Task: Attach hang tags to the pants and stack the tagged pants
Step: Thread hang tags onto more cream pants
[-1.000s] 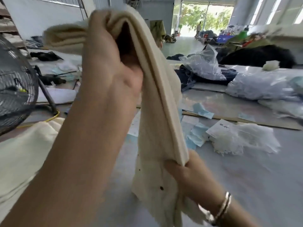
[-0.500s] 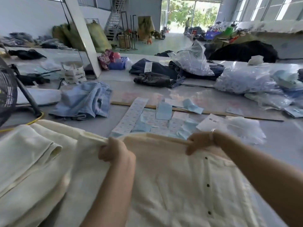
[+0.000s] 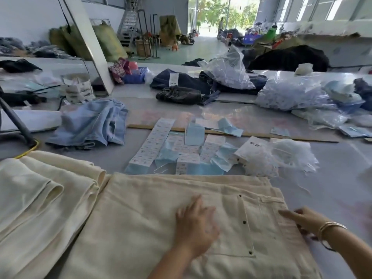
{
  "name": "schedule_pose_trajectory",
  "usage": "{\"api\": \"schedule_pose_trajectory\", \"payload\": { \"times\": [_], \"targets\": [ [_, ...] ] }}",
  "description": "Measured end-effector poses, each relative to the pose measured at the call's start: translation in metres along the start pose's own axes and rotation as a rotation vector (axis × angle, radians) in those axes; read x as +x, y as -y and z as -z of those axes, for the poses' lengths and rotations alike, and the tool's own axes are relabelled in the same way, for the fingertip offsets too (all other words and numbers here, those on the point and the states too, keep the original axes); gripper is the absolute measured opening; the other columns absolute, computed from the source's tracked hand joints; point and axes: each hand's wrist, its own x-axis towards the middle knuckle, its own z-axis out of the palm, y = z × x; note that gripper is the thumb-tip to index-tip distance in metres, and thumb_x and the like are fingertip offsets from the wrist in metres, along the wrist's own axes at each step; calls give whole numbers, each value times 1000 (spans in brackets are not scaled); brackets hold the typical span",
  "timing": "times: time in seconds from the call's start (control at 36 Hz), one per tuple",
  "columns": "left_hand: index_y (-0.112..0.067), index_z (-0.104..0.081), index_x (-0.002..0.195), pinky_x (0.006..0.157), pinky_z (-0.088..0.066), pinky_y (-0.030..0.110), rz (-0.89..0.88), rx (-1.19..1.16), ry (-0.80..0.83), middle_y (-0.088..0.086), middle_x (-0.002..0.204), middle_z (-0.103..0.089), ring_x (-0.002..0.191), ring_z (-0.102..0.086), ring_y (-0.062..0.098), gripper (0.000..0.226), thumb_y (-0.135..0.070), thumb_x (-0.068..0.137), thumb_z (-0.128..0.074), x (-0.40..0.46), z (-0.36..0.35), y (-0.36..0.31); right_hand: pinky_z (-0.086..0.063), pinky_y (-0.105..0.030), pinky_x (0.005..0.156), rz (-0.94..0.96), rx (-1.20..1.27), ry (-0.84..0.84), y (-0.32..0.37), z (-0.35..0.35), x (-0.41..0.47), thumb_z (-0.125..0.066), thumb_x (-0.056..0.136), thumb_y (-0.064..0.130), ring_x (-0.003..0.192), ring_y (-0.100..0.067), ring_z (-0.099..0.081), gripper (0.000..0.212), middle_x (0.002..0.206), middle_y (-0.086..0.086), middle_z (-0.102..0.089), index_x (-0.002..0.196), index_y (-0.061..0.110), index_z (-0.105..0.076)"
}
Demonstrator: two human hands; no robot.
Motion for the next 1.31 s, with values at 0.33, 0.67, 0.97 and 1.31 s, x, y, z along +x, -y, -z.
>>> {"api": "schedule_pose_trajectory", "payload": {
  "times": [0.33,0.67,0.97,1.31],
  "targets": [
    [-36,-69,109,107,-28,16,134,-696,185,-6,130,-60,132,-43,13,19,-35,93,-60,7,23,-2,-58,-35,56,220,758,357,74,5,-67,-70,69,8,69,-29,-71,37,87,-17,-73,105,6,-63],
    [8,-68,103,58,-54,20,143,-1284,300,14,78,-74,73,-73,14,44,-26,77,-76,-30,26,26,-42,-19,67,505,818,59,152,-135,-85,-57,92,5,75,-12,-55,17,76,3,-63,82,17,-63],
    [0,-68,115,81,-54,29,362,-1684,224,26,116,-65,110,-64,33,34,-12,93,-45,-25,32,15,-52,-26,58,376,1564,193,130,-134,-77,-43,88,-7,66,-22,-62,26,76,-14,-66,91,4,-67],
    [3,-75,84,70,-55,33,530,-1646,152,24,84,-70,86,-68,34,37,-15,84,-43,-24,32,15,-48,-17,46,404,1535,-80,133,-129,-77,-41,90,-15,47,-8,-58,38,71,-9,-58,106,19,-46]
  ]
}}
